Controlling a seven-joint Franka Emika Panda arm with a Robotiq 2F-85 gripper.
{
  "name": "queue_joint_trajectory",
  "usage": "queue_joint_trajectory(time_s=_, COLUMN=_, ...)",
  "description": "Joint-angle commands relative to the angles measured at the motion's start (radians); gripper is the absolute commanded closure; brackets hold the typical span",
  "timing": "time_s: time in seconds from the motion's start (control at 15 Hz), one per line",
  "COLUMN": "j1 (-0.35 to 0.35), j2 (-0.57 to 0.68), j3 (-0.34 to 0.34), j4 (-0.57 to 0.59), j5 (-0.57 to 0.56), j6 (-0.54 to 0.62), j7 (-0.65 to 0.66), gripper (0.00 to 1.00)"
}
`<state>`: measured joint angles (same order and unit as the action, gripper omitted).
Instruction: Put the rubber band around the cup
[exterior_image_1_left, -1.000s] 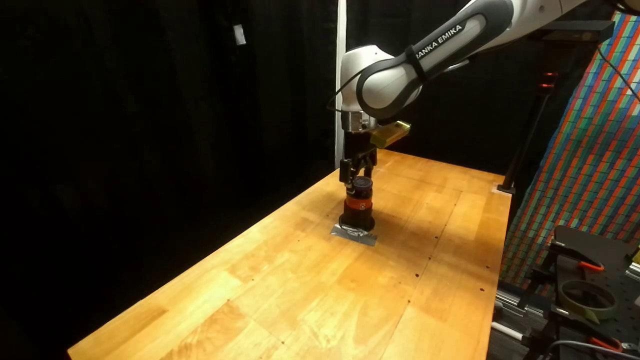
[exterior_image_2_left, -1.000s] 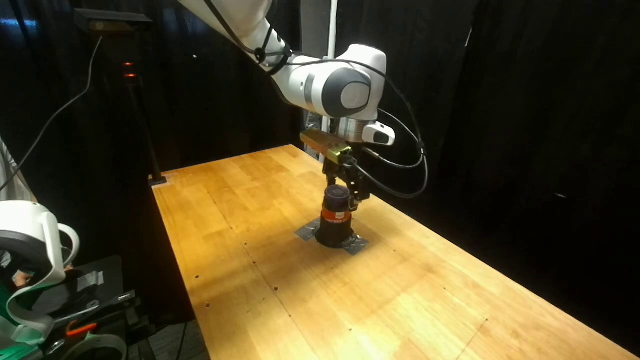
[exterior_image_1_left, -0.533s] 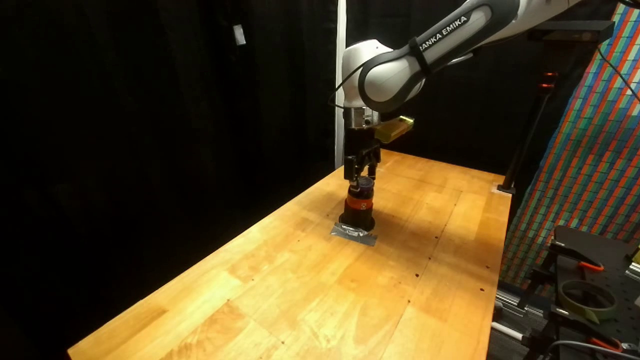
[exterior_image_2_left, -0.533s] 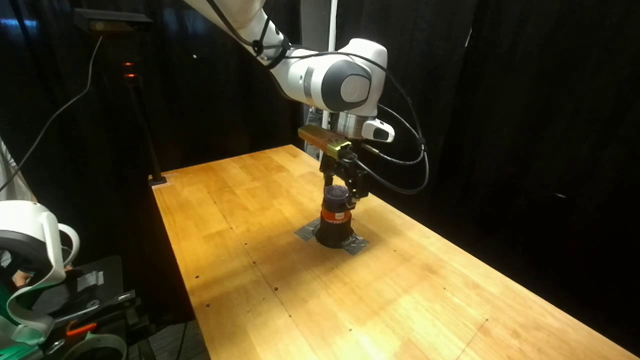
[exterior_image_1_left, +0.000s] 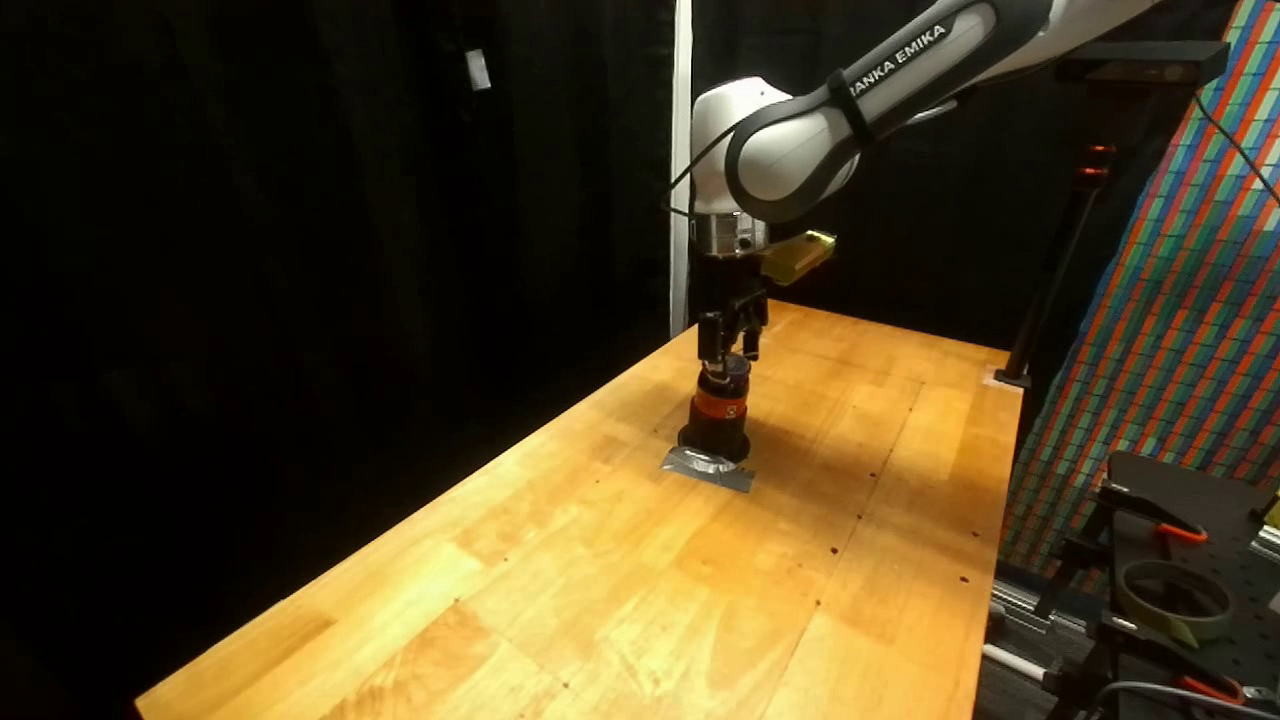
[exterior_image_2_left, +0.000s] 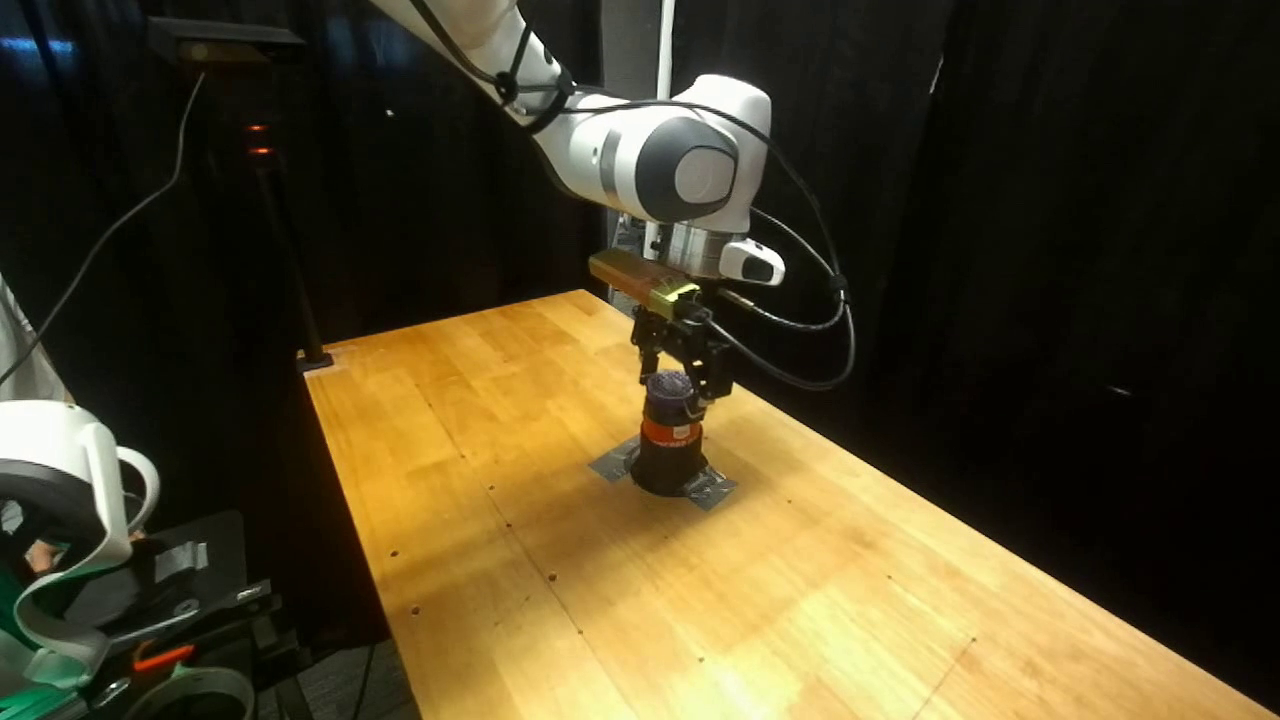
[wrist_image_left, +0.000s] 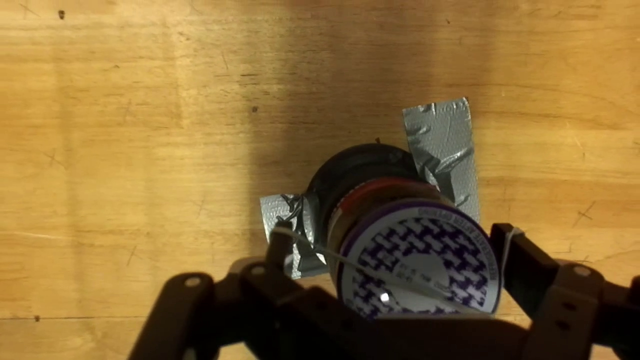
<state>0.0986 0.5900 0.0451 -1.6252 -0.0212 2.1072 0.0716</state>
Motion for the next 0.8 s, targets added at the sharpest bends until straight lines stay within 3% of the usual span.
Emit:
queue_joint_trajectory(time_s=0.0, j1=-0.028, j2=-0.087, j3=0.007, j4=-0.092, j5=0.008, j6=-0.037, j7=-0.076, gripper=0.0)
queue_joint_trajectory(time_s=0.73, j1=-0.077, j2=-0.165, j3=0.017, j4=-0.285, j5=0.027, j6=0.037, j7=-0.213, gripper=0.0)
